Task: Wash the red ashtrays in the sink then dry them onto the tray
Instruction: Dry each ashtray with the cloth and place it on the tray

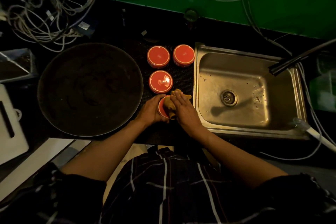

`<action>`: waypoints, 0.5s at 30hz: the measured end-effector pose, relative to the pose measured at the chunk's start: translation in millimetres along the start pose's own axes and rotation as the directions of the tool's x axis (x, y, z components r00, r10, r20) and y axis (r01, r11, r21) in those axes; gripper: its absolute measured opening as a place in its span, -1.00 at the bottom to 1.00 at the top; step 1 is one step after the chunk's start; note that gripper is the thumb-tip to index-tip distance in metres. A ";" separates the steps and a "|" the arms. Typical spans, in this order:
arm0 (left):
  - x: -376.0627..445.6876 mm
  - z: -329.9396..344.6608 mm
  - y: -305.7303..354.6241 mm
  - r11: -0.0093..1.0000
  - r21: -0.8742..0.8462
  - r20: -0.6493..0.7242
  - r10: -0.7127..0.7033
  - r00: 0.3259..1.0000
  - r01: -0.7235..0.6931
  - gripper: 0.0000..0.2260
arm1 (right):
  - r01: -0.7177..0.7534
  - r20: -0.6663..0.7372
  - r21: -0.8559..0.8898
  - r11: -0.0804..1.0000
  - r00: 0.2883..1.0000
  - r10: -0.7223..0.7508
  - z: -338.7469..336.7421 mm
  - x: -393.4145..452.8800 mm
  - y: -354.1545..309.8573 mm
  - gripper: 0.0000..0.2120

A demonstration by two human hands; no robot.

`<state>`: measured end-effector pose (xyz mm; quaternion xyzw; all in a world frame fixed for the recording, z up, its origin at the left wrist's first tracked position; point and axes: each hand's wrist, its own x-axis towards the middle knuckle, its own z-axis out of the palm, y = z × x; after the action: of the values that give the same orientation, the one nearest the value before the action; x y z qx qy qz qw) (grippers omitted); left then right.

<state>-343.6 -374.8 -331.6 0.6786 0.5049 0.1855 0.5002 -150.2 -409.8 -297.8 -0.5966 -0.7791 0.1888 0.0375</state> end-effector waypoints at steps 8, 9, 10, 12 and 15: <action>-1.2 -2.1 5.4 0.999 -0.023 -0.022 0.049 0.999 -0.050 -0.26 | -0.025 -0.037 0.038 0.999 0.999 0.026 20.8 -3.4 -35.6 -0.22; -1.4 -1.8 4.7 0.999 -0.010 -0.016 0.048 0.999 -0.048 -0.33 | 0.020 -0.022 0.058 0.998 1.000 -0.019 21.5 -9.0 -32.6 -0.26; -1.3 -1.2 4.3 0.999 0.004 -0.010 0.048 0.999 -0.048 -0.36 | 0.061 -0.005 0.074 0.995 0.998 -0.061 21.1 -14.2 -27.7 -0.29; -0.4 0.9 2.9 0.999 0.026 -0.011 0.032 0.999 -0.032 -0.31 | 0.121 0.023 0.080 0.989 0.992 -0.124 17.8 -20.3 -14.6 -0.31; 0.2 0.3 -0.2 0.999 0.039 -0.008 0.016 1.000 -0.016 -0.15 | 0.176 0.071 0.059 0.983 0.981 -0.180 9.3 -27.4 8.9 -0.31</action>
<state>-343.3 -374.8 -332.0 0.6915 0.5050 0.1822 0.4833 -136.8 -436.1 -304.9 -0.5156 -0.8251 0.2274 0.0401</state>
